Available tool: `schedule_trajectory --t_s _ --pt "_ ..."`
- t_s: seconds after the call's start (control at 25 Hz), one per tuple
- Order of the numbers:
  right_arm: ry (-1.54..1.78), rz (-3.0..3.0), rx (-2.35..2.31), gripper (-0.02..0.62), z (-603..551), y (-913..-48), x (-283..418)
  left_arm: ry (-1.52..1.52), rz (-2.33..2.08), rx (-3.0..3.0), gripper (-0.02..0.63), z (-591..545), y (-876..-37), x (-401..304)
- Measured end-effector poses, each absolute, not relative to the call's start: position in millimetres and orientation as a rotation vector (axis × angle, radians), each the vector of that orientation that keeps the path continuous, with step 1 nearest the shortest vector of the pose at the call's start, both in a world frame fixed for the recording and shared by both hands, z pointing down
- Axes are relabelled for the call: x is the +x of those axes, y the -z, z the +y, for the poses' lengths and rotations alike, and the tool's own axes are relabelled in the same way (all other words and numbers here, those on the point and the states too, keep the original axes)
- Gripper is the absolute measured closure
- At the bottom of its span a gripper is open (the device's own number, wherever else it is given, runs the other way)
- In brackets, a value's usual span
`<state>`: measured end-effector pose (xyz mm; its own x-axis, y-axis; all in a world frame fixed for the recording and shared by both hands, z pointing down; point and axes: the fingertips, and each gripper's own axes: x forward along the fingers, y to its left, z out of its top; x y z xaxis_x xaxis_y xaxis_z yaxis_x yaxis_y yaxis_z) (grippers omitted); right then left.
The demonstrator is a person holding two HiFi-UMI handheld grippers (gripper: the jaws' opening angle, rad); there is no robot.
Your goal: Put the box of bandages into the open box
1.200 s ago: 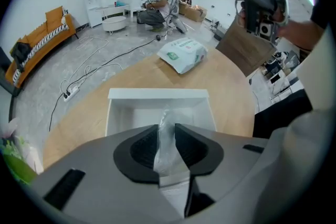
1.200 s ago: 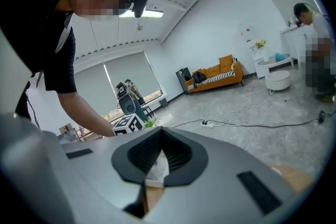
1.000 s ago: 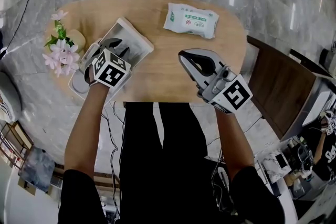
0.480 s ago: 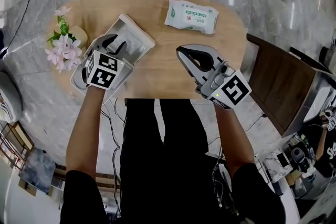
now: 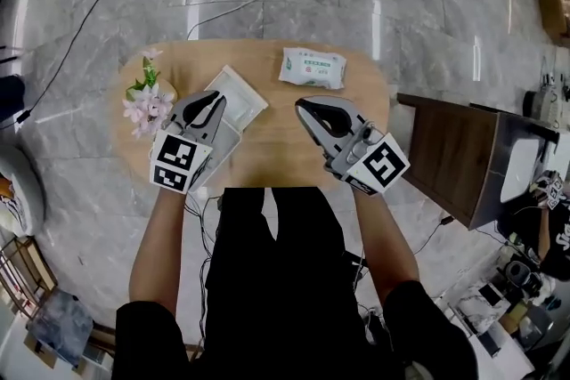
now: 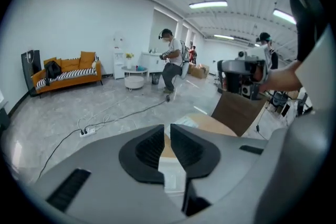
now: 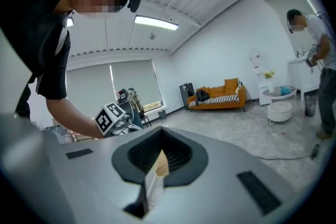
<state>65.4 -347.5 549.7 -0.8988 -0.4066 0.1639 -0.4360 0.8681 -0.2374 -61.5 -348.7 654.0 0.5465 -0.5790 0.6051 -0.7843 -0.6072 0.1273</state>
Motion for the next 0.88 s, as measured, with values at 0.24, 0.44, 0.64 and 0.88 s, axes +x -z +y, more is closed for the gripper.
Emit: schedule_trajectory --t_s 0.24,0.44,0.64,0.88 --pt "-0.251 -2.983 0.779 0.584 -319 -433 64 -0.558 -1.118 2.509 0.577 -318 -534 -69" --pt "-0.094 -3.036 0.741 0.584 -285 -355 49 -0.372 -1.124 2.592 0.584 -301 -451 -80" --pt "-0.062 -3.103 0.694 0.584 -230 -299 48 -0.134 -1.039 2.684 0.589 -252 -379 -73" --pt "-0.032 -3.156 0.624 0.584 -178 -273 52 -0.003 -0.977 2.834 0.589 -188 -328 -61"
